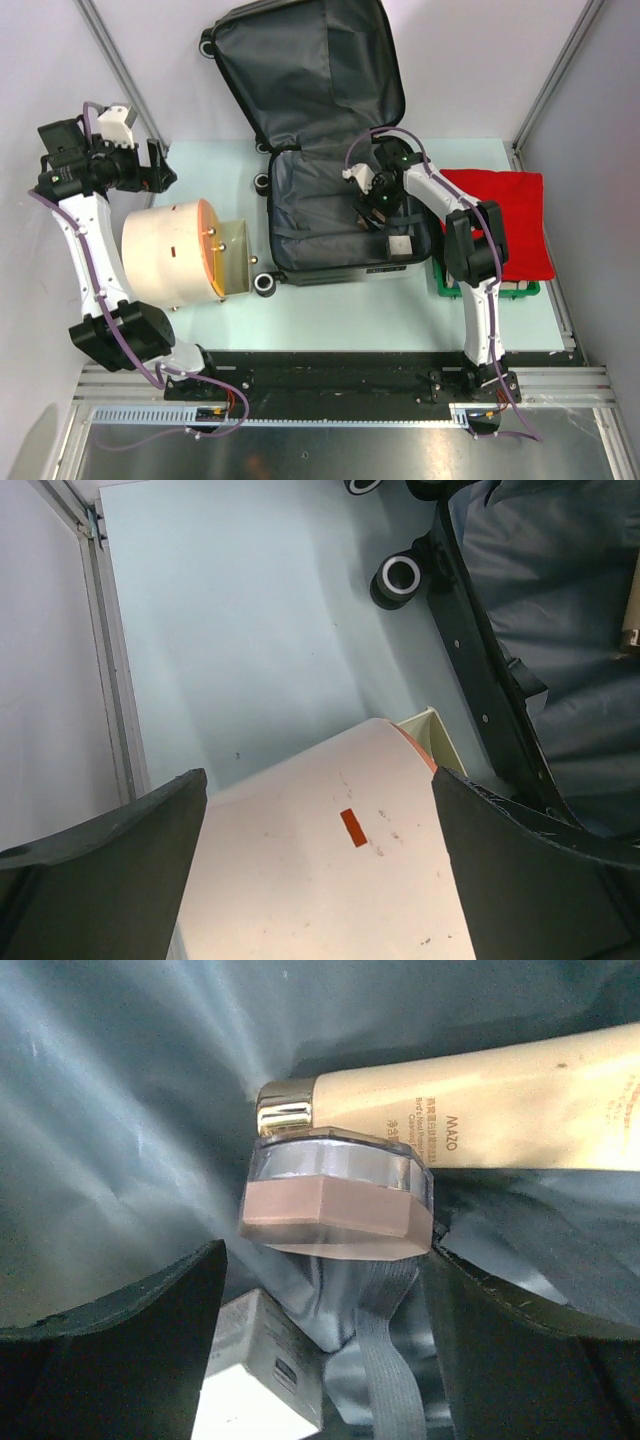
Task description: Open, take out, and arrange the luggage
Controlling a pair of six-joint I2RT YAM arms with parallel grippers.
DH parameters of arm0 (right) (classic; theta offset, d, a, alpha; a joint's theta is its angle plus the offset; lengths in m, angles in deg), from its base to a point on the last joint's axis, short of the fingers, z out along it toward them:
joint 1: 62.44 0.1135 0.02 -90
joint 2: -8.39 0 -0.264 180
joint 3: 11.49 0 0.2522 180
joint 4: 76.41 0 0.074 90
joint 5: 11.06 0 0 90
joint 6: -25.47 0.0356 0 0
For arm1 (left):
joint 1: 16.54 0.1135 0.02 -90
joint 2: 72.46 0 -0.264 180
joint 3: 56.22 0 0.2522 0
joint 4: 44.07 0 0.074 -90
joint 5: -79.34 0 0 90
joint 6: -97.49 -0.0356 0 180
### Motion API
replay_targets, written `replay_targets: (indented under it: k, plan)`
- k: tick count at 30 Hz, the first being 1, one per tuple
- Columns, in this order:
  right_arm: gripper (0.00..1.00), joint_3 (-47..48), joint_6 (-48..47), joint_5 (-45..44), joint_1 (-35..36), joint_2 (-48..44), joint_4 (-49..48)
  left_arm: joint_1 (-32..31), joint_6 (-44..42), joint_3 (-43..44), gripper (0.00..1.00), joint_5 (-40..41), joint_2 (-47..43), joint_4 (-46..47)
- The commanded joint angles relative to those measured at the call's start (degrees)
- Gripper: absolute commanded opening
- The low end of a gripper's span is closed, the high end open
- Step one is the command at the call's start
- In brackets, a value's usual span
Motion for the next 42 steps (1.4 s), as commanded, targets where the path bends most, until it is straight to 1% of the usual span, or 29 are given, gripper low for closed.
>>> replay_targets:
  k: [1, 2, 3, 6, 7, 8, 9, 10, 11, 12, 16, 17, 19, 24, 28, 29, 34, 35, 38, 40, 41, 42]
  plan:
    - [0.77, -0.8, 2.6, 0.4, 0.6, -1.0, -3.2, -0.5, 0.2, -0.3, 1.0, -1.0, -2.2, 0.3]
    - [0.72, -0.8, 2.8, 0.2, 0.5, -1.0, -3.4, -0.5, 0.1, -0.1, 1.0, -0.9, -2.3, 0.3]
    - [0.59, -0.5, 2.9, 0.0, 0.5, -1.0, -3.5, -0.5, 0.1, -0.1, 1.0, -0.9, -2.2, 0.2]
    - [0.44, 0.2, 3.1, -0.5, 0.4, -1.5, -3.5, -0.6, 0.1, 0.3, 1.0, -0.9, -1.8, 0.3]
    - [0.41, 0.4, 3.5, -0.7, 0.2, -1.7, -3.5, -0.5, 0.1, 0.5, 1.0, -1.0, -1.8, 0.2]
    - [0.43, 0.9, 3.7, -1.0, 0.2, -2.0, -3.5, -0.5, 0.2, 0.6, 1.0, -1.0, -1.6, 0.4]
    - [0.54, 1.0, 4.7, -1.5, 0.2, -2.2, -3.5, -0.4, 0.4, 0.6, 1.0, -1.3, -1.6, 0.2]
    - [0.67, 1.1, 5.2, -1.8, 0.2, -2.3, -3.6, -0.4, 0.4, 0.6, 1.0, -1.5, -1.5, 0.2]
    - [0.93, 1.2, 5.7, -2.0, 0.4, -2.5, -3.5, -0.4, 0.5, 0.5, 1.0, -1.7, -1.4, 0.2]
    - [1.0, 1.1, 5.9, -1.5, 0.5, -2.5, -3.4, -0.5, 0.6, 0.4, 1.0, -2.0, -1.3, 0.2]
    - [1.0, 0.1, 9.3, 0.3, 1.2, -2.7, -4.3, -0.5, 0.8, 0.6, 1.0, -2.2, -1.1, 0.3]
    - [1.0, -0.5, 10.0, 0.0, 1.6, -2.9, -6.0, -0.5, 0.8, 0.6, 1.0, -2.2, -1.1, 0.3]
    - [1.0, -1.0, 12.2, -1.0, 2.7, -3.0, -7.7, -0.4, 0.8, 0.6, 1.0, -2.0, -1.2, 0.3]
    - [1.0, -1.0, 19.8, -6.9, 4.6, -1.4, -12.7, -0.5, 0.7, 0.1, 1.0, -1.7, -1.5, 0.2]
    - [0.99, -2.2, 21.1, -9.0, 5.6, -0.5, -14.8, -0.5, 0.6, -0.2, 1.0, -1.1, -1.6, 0.2]
    - [0.97, -2.2, 21.0, -9.3, 5.6, -0.3, -14.8, -0.5, 0.5, -0.4, 1.0, -0.8, -1.7, 0.2]
    - [0.92, -2.3, 20.5, -12.0, 5.3, -0.3, -13.9, -0.5, 0.1, -0.6, 0.99, -0.4, -1.6, 0.3]
    - [0.9, -2.0, 20.5, -11.9, 4.9, -0.4, -12.9, -0.6, 0.1, -0.5, 1.0, -0.5, -1.6, 0.2]
    - [0.88, -2.0, 20.3, -11.6, 4.7, -0.5, -10.8, -0.5, 0.1, -0.3, 1.0, -1.0, -1.3, 0.2]
    - [0.84, -3.0, 20.4, -11.3, 4.7, -1.0, -11.2, -0.5, 0.1, 0.0, 1.0, -1.0, -0.7, 0.2]
    - [0.8, -3.2, 20.5, -11.3, 4.8, -1.1, -11.4, -0.5, 0.2, 0.2, 1.0, -1.0, -0.5, 0.3]
    - [0.78, -3.2, 20.5, -11.2, 4.7, -1.1, -11.3, -0.5, 0.2, 0.2, 1.0, -1.2, -0.4, 0.3]
